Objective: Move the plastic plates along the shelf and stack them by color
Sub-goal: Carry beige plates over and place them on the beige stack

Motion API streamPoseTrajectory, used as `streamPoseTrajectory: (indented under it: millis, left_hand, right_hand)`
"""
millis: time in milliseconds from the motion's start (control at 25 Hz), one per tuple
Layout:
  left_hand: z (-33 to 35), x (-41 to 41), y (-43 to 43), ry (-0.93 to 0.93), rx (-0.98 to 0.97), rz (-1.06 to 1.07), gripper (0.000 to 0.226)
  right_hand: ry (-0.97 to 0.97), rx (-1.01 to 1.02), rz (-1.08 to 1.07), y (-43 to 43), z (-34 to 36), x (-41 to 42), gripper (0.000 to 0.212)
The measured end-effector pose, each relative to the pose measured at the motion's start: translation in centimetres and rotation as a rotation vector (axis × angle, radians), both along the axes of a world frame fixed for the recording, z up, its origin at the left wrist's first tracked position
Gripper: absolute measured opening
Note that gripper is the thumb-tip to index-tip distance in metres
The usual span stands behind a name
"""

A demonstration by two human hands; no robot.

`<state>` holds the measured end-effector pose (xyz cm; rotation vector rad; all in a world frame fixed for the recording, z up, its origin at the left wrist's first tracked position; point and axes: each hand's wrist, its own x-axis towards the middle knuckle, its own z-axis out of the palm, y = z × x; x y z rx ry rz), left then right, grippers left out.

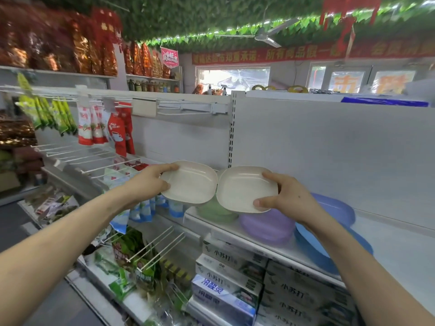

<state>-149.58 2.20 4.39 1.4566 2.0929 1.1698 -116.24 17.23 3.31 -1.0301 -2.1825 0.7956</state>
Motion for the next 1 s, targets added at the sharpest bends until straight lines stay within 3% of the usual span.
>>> streamPoseTrajectory:
  millis: [280,520,840,1000]
  left_hand:
    - [0.0,-3.9,7.8,-0.032,0.023,-0.060,0.062]
    - [-1.3,-7.8,13.1,-0.089,0.020,-0.098,0.062]
    - [-2.4,-13.6,15.6,-0.182,-0.025,-0.145,0.057]
    - [-2.0,-14.9,16.3,-0.174,-0.066,-0.203,0.052]
  right_hand:
    - [-0.029,0.023,-0.060,4.1,0.7,-2.7,0.119]
    - [-0.098,0.031,-0.161,7.0,1.4,-5.5,0.089]
    - [-0.184,-0.016,-0.300,10.1,-0.4,-11.6,0.088]
    - [-0.308,-0.044,-0.331,11.1,-0.9,-13.3,0.069]
